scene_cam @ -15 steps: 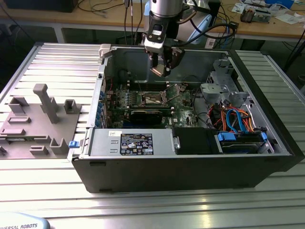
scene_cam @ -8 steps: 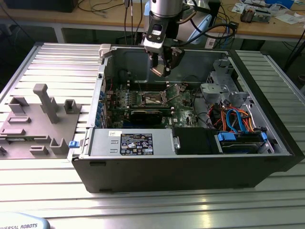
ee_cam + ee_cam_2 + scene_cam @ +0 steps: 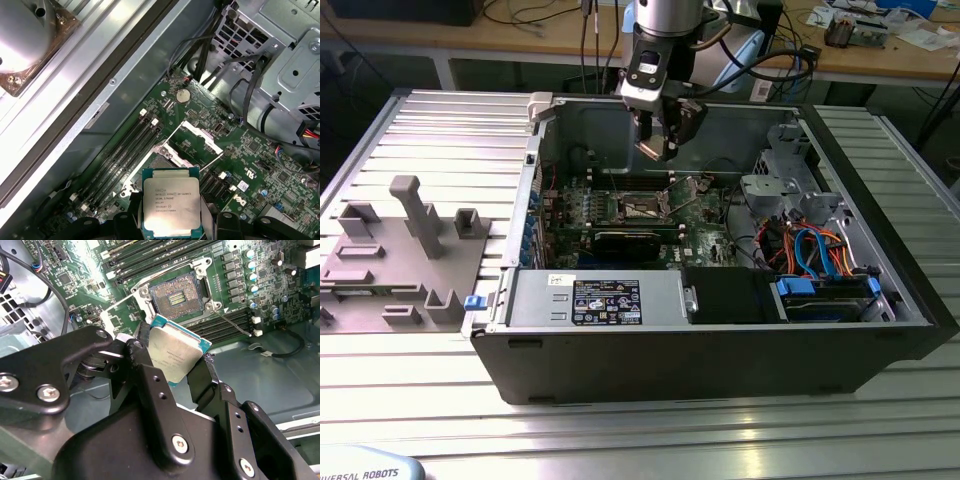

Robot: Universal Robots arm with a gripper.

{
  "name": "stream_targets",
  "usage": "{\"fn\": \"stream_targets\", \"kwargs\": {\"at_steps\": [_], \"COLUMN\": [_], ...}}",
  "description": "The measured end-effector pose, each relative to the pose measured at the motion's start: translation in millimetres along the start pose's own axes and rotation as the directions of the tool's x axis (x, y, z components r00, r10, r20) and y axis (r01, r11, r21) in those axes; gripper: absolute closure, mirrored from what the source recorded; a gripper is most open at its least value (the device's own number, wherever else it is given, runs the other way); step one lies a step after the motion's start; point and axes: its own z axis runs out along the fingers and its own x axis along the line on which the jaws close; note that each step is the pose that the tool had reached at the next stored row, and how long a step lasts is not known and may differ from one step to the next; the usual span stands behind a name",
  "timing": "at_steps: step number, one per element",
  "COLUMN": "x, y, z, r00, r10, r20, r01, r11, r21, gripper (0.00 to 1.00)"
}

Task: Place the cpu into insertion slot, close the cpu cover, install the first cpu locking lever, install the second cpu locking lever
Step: 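Place the cpu into insertion slot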

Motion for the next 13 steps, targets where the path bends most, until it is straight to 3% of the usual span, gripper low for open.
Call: {"fn": "stream_targets", "kwargs": {"at_steps": [13], "x": [0.0], "y": [0.0], "z": [0.3], "r00": [0.9996], "r10": [0.027], "r20": [0.0056], "r01": [-0.027], "r11": [0.9996], "r21": [0.0029], "gripper": [0.46]}}
